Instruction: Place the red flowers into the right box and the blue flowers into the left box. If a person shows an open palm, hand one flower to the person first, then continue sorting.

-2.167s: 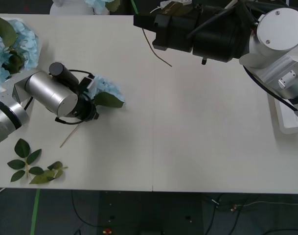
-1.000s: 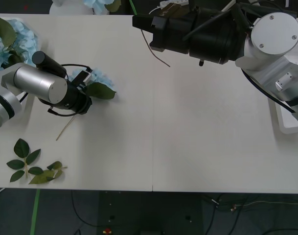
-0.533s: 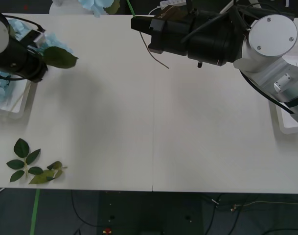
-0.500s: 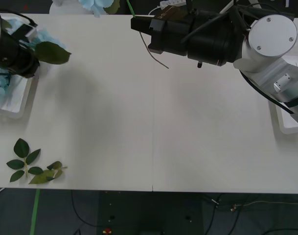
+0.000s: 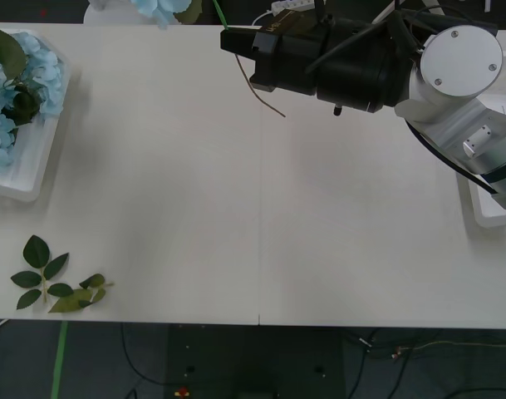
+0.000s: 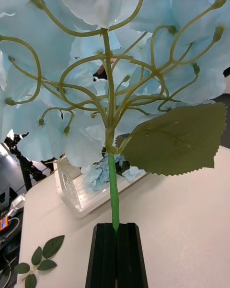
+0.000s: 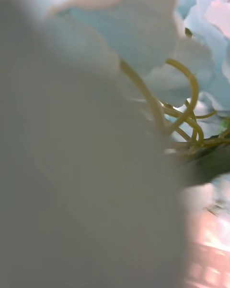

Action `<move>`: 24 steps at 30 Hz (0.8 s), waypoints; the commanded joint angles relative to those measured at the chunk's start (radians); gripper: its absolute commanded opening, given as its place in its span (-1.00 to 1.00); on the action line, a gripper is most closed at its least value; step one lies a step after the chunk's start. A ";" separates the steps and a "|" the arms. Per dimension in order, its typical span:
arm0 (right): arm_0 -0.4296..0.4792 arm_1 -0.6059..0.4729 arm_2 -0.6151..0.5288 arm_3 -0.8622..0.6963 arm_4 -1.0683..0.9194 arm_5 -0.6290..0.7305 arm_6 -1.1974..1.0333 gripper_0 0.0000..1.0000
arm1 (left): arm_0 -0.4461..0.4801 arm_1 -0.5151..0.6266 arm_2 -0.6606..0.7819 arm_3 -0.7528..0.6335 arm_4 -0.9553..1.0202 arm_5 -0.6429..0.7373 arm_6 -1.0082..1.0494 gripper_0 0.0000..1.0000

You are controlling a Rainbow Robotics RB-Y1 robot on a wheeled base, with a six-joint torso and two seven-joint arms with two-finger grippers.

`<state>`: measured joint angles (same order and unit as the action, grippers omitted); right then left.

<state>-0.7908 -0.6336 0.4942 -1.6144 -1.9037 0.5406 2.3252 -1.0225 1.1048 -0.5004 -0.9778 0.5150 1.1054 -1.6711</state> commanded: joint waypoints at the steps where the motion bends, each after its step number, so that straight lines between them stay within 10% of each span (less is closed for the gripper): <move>1: -0.002 0.029 0.004 -0.036 0.005 -0.011 0.026 -1.00 | 0.051 0.047 0.011 0.090 -0.015 -0.197 -0.093 -0.94; 6: -0.002 0.031 0.003 -0.035 0.005 -0.011 0.026 -1.00 | 0.114 0.047 0.010 0.090 -0.018 -0.288 -0.099 -0.89; 14: -0.002 0.031 0.003 -0.036 0.005 -0.010 0.026 -1.00 | 0.117 0.049 0.011 0.088 -0.020 -0.289 -0.108 0.22; 24: -0.002 0.032 0.003 -0.036 0.005 -0.011 0.025 -1.00 | 0.205 0.136 0.072 -0.047 0.289 -0.237 -0.125 0.93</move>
<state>-0.7907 -0.6291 0.4942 -1.6144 -1.9037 0.5400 2.3252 -0.8869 1.1310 -0.4993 -0.9156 0.7048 0.8290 -1.7337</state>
